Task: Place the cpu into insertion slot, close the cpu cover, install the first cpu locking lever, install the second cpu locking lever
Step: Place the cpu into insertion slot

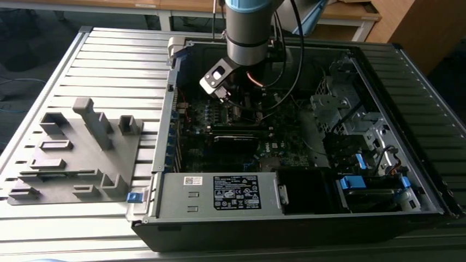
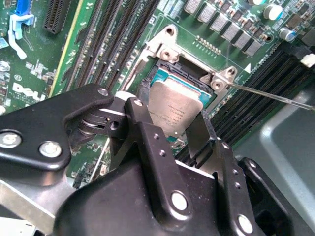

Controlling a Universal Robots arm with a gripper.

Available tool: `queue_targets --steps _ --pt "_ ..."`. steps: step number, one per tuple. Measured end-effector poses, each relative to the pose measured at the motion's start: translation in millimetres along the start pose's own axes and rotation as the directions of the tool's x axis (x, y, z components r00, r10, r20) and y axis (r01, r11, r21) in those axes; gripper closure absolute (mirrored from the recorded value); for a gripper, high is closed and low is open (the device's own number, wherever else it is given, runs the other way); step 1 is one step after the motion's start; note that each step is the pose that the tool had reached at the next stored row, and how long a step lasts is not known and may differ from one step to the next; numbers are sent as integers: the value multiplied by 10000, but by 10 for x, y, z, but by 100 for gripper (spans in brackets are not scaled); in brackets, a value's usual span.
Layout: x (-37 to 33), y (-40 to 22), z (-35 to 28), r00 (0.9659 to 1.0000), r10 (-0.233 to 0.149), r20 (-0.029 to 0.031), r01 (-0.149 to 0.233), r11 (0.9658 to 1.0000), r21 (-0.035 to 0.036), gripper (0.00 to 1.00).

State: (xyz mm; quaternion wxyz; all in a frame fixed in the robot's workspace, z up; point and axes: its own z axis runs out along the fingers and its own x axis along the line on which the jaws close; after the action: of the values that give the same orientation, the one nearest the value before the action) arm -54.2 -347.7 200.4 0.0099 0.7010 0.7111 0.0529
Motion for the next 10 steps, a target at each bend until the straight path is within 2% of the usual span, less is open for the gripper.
queue_targets --steps 4,8,9,10 --pt "3 9 -51 10000 0 0 0 10000 1 46" --pt "4 12 -50 10000 4 -3 -4 10000 2 46" --pt "4 16 -50 10000 4 -4 -4 10000 23 46" --pt "4 21 -50 10000 8 -3 -8 10000 91 46"
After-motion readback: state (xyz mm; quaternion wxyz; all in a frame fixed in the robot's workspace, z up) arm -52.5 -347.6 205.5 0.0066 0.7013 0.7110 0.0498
